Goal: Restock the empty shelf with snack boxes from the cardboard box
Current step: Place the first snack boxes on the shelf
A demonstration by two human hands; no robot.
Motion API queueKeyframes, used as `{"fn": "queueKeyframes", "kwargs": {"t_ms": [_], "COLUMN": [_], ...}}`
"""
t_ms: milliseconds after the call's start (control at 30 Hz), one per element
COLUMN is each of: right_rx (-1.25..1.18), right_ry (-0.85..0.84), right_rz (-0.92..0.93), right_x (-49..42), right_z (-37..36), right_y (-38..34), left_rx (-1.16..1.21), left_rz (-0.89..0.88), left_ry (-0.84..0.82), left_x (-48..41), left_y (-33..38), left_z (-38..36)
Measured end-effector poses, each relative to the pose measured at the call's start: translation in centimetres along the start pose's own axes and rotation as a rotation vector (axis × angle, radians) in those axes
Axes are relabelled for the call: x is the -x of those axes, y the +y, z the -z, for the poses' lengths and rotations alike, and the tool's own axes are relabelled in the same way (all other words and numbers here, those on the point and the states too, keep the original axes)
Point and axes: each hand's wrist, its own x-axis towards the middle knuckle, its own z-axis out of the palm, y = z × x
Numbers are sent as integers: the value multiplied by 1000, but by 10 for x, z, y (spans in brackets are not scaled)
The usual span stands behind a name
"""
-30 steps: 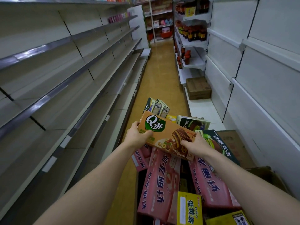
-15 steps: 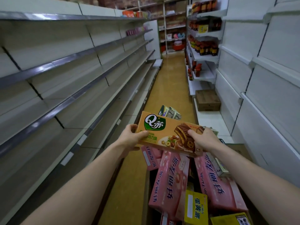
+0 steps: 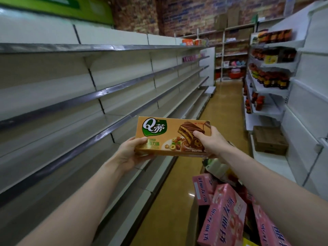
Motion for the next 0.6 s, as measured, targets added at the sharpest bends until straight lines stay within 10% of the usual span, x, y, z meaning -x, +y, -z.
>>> {"fn": "queueKeyframes", "kwargs": {"t_ms": [600], "right_rx": [-226], "right_ry": [-393], "right_rz": [271], "right_x": [37], "right_z": [-237], "right_y": [-186], "left_rx": [-49], "left_rz": [-378], "left_ry": [473], "left_x": [100], "left_y": [138], "left_z": [234]}}
